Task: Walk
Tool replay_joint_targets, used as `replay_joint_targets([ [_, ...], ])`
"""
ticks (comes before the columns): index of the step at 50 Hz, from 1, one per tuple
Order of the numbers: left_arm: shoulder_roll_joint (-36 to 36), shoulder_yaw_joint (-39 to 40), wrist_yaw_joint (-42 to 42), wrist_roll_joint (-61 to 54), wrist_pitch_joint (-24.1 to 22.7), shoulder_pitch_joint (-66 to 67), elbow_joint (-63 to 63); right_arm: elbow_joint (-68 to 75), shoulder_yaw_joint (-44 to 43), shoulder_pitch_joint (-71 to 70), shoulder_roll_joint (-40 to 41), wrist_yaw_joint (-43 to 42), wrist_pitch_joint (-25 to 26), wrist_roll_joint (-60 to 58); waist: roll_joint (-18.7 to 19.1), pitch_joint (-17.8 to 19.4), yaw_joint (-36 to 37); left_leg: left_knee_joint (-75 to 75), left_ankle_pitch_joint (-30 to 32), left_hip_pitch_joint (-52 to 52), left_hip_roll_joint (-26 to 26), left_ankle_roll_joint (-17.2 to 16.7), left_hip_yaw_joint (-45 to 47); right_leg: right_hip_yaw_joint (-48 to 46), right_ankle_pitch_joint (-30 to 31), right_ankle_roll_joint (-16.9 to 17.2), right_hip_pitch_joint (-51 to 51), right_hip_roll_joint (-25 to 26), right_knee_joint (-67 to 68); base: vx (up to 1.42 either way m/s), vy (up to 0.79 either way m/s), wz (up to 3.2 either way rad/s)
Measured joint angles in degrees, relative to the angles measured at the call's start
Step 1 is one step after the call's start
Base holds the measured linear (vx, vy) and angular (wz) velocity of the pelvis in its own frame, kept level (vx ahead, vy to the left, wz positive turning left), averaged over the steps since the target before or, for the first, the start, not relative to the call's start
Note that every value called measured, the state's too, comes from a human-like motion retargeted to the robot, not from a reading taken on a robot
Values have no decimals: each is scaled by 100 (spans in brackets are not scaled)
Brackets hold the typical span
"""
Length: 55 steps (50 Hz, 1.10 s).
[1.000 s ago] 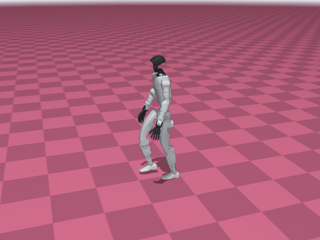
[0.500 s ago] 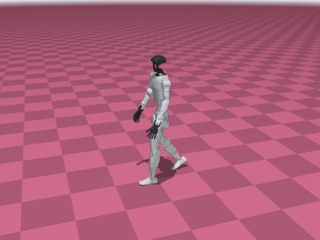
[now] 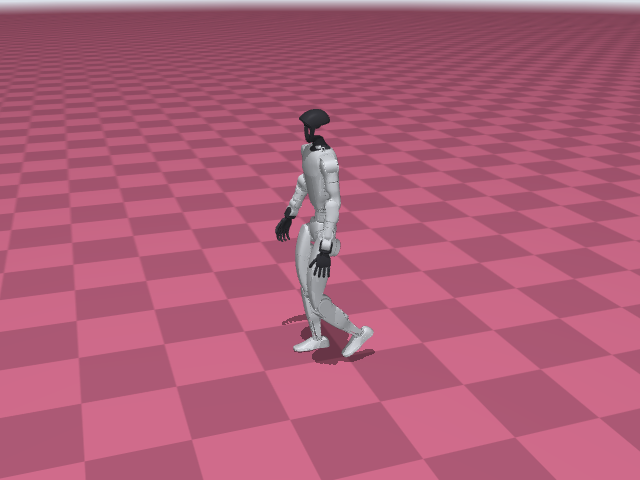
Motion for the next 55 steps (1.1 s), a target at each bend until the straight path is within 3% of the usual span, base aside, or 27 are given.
replay_joint_targets([
  [4, -22, -21, 12, 12, -29, 99, 56, -99, 12, -10, -35, -39, -10, -17, 124, -179, -285, -871, 287, 866, -301, -300, -568, -50, 337, 43, -408, 60, -53, -44, 7, 16],
  [7, -17, -68, 35, 21, -37, 57, 35, -157, 46, -111, -54, -67, -26, -26, 223, -252, -484, -1873, 193, 1346, -407, -344, -916, -141, 567, 107, -755, 74, -30, -48, 10, 20],
  [14, 128, -292, 192, 1, -25, -395, -161, -246, 178, -489, -33, -54, -50, -80, 231, -52, -759, -3963, -715, 1744, -512, 127, -1117, -314, 890, 399, -1529, -114, 101, -51, 12, 18],
  [18, 207, -417, 316, -1, 2, -695, -235, -175, 271, -629, 26, 2, -32, -93, 180, 157, -806, -4514, -773, 1643, -570, 271, -1056, -315, 562, 454, -1843, -263, 213, -47, 11, 9],
  [23, 227, -532, 373, 49, 60, -928, -287, 99, 387, -666, 127, 157, -5, -104, 209, 309, -778, -4848, -527, 1354, -570, 306, -1061, -576, 2, 267, -2074, -396, 1079, -41, 6, 6],
  [29, 183, -695, 284, 149, 100, -1000, -321, 352, 399, -585, 212, 361, -12, -46, 348, 308, -656, -4944, -178, 1013, -445, 270, -1079, -751, -814, -111, -2007, -482, 3081, -34, -1, 4],
  [33, 130, -818, 165, 240, 98, -959, -314, 374, 378, -508, 223, 415, -32, -78, 387, 213, -525, -4960, 31, 811, -435, 242, -1081, -651, -1038, -185, -1585, -453, 3620, -28, -7, 2],
  [40, 10, -938, 69, 320, 56, -832, -260, 271, 442, -471, 266, 347, -60, -140, 298, 26, -250, -4871, 287, 468, -527, 180, -1009, -233, -992, -17, -489, -258, 2092, -24, -10, -3],
  [44, -55, -950, 85, 316, 17, -779, -256, 245, 525, -506, 268, 261, -62, -210, 277, -10, -82, -4629, 312, 229, -504, 118, -898, -137, -1104, -102, -84, -203, 981, -21, -10, -13],
  [55, -198, -1024, 88, 337, -62, -691, -334, 136, 618, -746, 201, 26, -31, -307, 401, 111, 52, -3996, 368, -326, -311, -7, -516, -152, -787, -170, 42, -78, 42, -16, -8, -4],
])
